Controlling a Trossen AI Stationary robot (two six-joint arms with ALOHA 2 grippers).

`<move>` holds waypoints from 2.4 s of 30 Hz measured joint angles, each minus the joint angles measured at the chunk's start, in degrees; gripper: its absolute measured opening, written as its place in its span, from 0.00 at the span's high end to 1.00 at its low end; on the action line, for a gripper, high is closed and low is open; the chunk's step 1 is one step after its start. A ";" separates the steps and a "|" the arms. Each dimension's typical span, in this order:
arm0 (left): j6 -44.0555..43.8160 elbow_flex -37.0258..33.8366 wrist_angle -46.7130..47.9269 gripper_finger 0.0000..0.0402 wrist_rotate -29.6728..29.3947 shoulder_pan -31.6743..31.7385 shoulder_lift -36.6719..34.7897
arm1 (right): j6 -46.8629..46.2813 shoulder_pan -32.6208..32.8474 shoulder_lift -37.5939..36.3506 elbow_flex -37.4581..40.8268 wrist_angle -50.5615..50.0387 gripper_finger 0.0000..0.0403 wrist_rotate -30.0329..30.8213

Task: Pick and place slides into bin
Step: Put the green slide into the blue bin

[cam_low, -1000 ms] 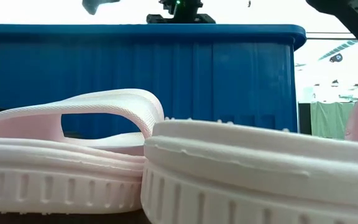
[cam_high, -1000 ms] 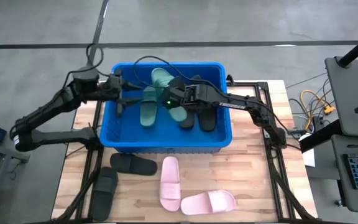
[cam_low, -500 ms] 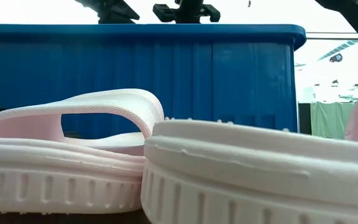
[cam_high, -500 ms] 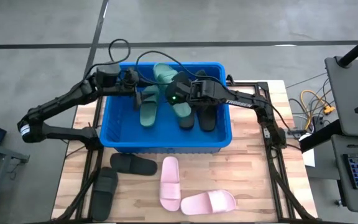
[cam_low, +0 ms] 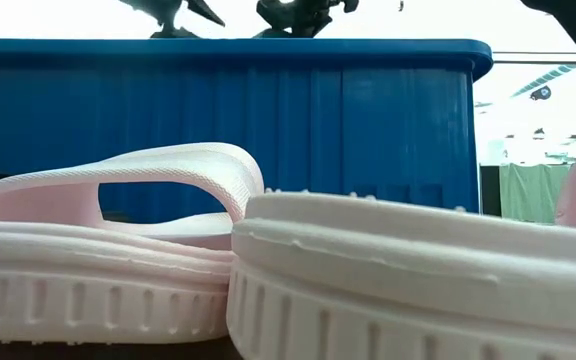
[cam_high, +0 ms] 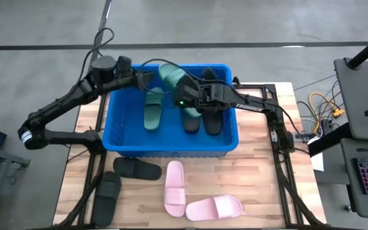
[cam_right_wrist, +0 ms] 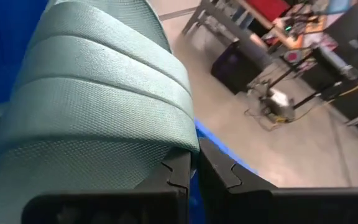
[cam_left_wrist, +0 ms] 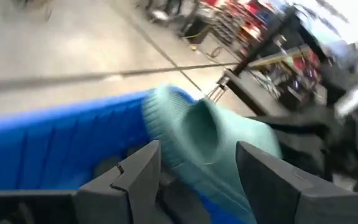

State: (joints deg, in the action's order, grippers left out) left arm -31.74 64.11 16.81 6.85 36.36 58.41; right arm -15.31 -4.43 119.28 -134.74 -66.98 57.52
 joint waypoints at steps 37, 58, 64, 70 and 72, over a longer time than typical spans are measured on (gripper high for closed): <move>-16.89 -1.17 -24.52 0.88 16.15 4.96 12.66 | 6.79 2.13 0.02 0.04 3.41 0.98 3.58; -24.32 -1.47 -26.81 0.95 30.14 11.23 12.51 | 27.10 4.32 -4.87 0.07 4.23 0.64 -5.46; -28.59 -1.58 -26.71 0.95 31.70 11.69 12.95 | 36.05 6.29 -6.42 0.07 5.63 0.55 -10.37; -30.28 -1.67 -26.41 0.95 32.75 11.63 14.49 | 50.54 7.28 -5.87 0.07 7.13 0.56 -20.12; -30.98 -1.67 -26.42 0.95 33.20 11.56 14.86 | 51.32 7.20 -5.66 0.07 7.49 0.57 -19.90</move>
State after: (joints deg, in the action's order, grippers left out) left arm -62.72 62.43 -9.61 40.05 47.92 73.27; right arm 36.01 2.77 113.63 -134.67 -59.50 37.62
